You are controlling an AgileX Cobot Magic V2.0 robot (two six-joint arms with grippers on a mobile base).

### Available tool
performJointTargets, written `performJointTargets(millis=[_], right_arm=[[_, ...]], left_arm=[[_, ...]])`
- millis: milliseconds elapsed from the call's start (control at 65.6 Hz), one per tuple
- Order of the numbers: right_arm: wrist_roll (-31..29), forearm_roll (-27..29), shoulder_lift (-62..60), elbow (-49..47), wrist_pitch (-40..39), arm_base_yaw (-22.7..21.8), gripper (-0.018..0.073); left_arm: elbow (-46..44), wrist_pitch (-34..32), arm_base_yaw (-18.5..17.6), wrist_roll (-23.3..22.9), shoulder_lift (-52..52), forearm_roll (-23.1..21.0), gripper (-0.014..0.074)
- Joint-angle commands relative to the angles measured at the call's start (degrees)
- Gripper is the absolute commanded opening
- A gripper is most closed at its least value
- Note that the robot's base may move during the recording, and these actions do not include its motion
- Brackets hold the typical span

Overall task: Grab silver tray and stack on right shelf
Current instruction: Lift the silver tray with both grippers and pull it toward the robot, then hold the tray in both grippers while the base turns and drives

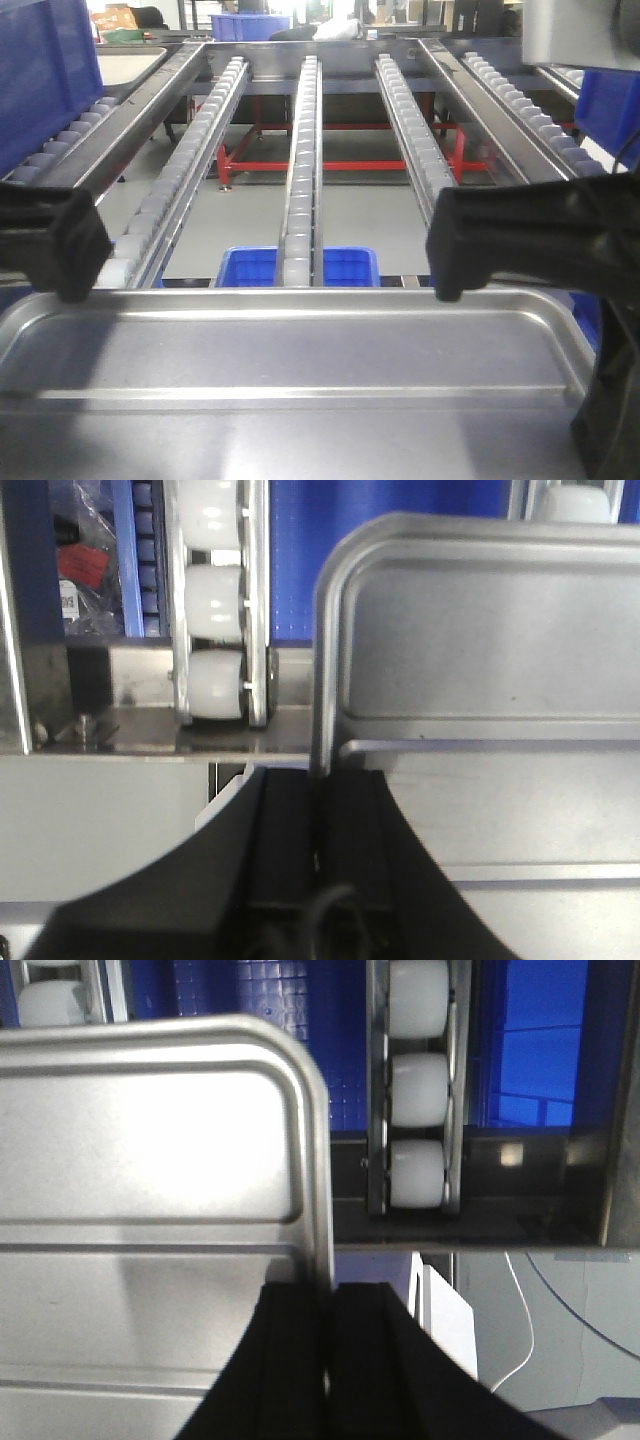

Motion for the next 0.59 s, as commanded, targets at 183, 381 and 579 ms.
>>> performJointTargets(millis=[183, 381, 579], right_arm=[[-0.2, -2.6, -1.4, -1.3, 0.4, 0.0, 0.0058], [-0.2, -2.6, -1.4, -1.3, 0.4, 0.0, 0.0058], [-0.2, -2.6, -1.4, -1.3, 0.4, 0.0, 0.0058]], left_arm=[[-1.6, 1.1, -0.3, -0.1, -1.4, 1.2, -0.0092], [-1.6, 1.1, -0.3, -0.1, -1.4, 1.2, -0.0092], [-1.6, 1.1, -0.3, -0.1, -1.4, 1.2, -0.0092]])
